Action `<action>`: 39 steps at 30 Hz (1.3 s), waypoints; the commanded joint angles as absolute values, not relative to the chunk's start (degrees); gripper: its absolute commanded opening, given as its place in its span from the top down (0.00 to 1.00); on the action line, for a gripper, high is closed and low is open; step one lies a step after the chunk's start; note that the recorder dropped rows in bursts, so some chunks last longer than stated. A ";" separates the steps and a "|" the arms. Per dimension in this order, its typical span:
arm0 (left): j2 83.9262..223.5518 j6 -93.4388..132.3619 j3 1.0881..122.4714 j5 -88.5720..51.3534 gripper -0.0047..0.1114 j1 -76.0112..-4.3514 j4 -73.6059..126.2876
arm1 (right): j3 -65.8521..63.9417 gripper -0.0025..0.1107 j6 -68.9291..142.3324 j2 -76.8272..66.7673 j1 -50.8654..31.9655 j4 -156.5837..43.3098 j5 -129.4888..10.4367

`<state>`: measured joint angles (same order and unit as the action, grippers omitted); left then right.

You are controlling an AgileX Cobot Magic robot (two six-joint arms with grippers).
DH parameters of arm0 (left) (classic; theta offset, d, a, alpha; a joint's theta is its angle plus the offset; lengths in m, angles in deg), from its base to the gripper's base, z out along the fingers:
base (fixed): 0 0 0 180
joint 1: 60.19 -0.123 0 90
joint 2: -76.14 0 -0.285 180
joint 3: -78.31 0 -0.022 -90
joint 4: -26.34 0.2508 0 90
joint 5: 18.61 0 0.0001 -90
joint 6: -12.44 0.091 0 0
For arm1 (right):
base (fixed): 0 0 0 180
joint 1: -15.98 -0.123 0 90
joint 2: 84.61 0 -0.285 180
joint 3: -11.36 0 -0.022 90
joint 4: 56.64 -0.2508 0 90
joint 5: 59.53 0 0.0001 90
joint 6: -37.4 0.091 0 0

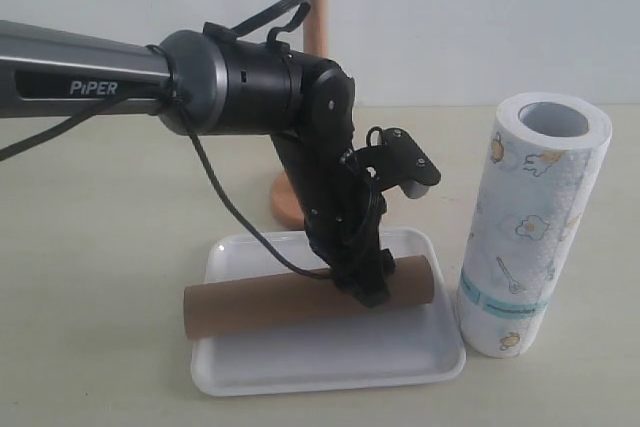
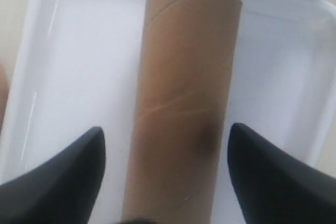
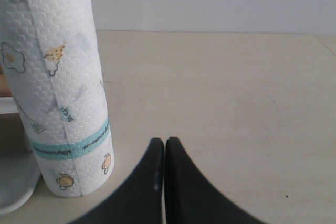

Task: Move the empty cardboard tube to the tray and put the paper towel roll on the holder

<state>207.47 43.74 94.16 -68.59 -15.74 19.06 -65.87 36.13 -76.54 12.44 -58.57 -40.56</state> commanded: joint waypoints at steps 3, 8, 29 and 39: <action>202.41 41.55 100.22 -78.88 0.47 -15.49 21.64 | -65.85 0.98 36.14 -76.83 12.58 -58.40 -41.08; 198.49 41.26 101.80 -82.76 0.61 -15.49 21.74 | -65.85 0.98 36.14 -76.83 12.58 -58.40 -41.08; 148.71 21.25 58.13 -87.21 0.92 -15.63 33.61 | -65.85 0.98 36.14 -76.83 12.58 -58.40 -41.08; 117.51 19.94 41.68 -60.58 0.92 -15.63 34.60 | -65.85 0.98 36.14 -76.83 12.58 -58.40 -41.08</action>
<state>123.85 20.91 42.67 -64.37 -15.71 34.49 -65.87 36.13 -76.54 12.44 -58.57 -40.56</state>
